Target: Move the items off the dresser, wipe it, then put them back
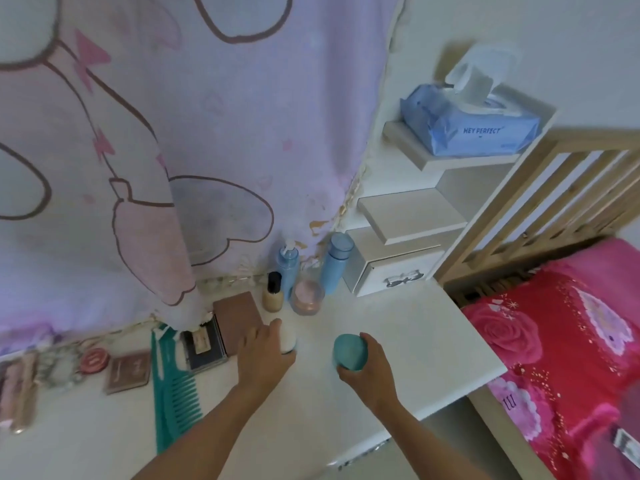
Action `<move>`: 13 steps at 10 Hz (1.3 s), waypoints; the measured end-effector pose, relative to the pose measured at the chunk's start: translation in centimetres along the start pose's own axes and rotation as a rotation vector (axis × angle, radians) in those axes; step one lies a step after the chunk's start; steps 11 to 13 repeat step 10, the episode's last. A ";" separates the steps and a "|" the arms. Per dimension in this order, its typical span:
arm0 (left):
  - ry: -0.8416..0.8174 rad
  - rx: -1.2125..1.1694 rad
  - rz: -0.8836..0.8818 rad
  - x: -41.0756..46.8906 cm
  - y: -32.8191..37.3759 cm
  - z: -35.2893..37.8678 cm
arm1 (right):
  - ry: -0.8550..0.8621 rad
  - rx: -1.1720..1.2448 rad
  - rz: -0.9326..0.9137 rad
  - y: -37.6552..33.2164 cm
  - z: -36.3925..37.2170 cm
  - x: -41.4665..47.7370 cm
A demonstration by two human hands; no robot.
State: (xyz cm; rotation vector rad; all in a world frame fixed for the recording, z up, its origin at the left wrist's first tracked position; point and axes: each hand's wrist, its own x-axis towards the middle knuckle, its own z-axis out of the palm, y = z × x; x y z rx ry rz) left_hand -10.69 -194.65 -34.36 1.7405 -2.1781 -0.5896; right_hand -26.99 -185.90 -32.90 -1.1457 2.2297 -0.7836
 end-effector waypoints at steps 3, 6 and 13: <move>-0.007 0.233 0.028 4.2 -0.3 1.0 | -0.048 -0.007 0.029 -1.9 1.7 7.0; -0.056 0.232 0.002 5.0 -0.5 2.4 | -0.112 -0.036 0.003 -2.6 2.1 11.1; 0.163 0.247 0.093 3.9 -0.6 1.5 | -0.020 -0.265 -0.399 -3.1 1.4 11.4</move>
